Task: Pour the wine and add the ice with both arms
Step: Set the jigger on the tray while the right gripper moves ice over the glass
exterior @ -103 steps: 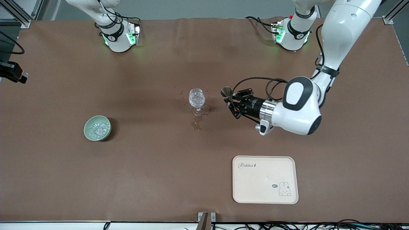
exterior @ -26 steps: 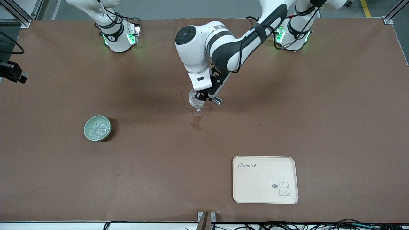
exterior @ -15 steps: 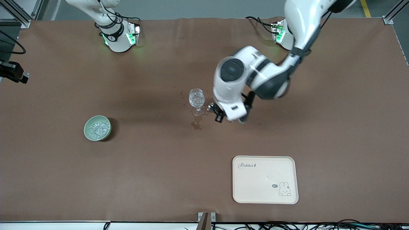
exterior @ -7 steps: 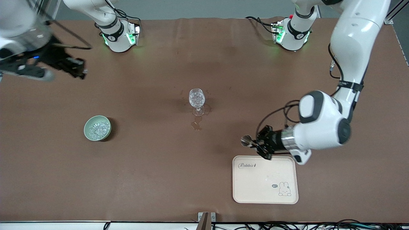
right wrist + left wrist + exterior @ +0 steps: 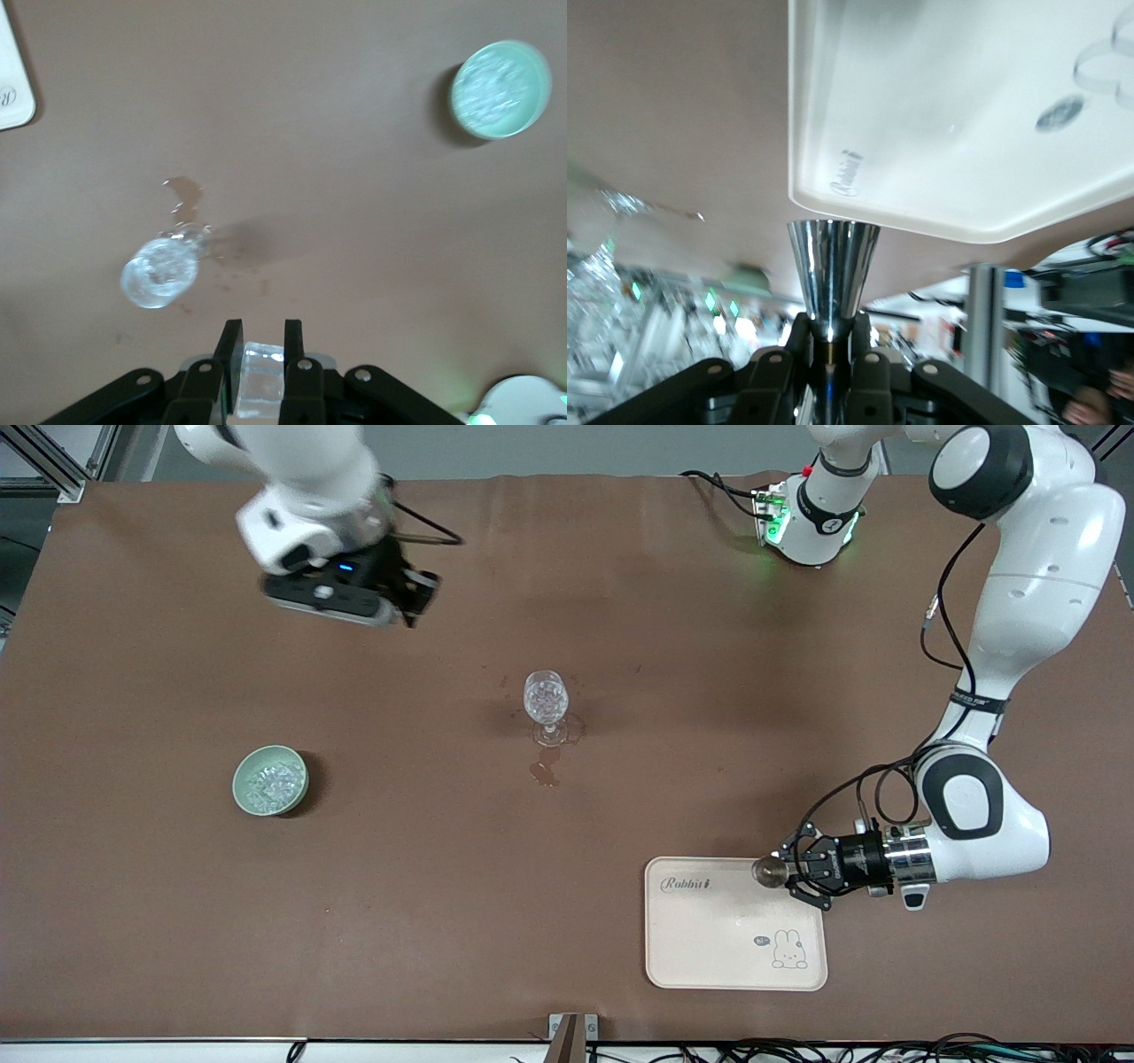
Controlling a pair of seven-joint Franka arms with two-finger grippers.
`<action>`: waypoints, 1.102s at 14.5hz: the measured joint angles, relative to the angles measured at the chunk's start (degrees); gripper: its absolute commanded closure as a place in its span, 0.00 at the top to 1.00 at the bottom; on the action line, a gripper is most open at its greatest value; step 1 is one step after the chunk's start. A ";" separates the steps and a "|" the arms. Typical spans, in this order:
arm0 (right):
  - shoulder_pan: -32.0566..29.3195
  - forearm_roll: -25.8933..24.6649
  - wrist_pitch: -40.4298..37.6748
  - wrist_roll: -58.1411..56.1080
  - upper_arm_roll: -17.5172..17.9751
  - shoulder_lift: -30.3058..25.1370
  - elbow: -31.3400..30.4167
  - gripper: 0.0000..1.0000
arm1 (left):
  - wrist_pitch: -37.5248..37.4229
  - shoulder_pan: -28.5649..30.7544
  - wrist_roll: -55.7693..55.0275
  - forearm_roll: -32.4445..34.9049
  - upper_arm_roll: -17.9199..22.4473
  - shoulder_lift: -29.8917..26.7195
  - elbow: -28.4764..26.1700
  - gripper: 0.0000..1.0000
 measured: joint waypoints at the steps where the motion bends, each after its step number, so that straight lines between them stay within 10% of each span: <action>1: 2.08 0.00 2.15 2.48 -0.02 2.26 -0.09 0.00 | 0.00 0.72 0.90 -1.46 -0.05 1.23 0.23 0.01; 11: 8.99 -0.02 10.41 10.41 -0.28 17.49 3.04 0.00 | 0.00 2.70 10.00 -9.40 -0.12 10.93 5.18 0.05; 16: 8.70 -0.04 15.01 10.41 -1.60 18.90 3.80 0.00 | 0.00 2.11 13.39 -9.41 -0.33 11.77 5.85 0.28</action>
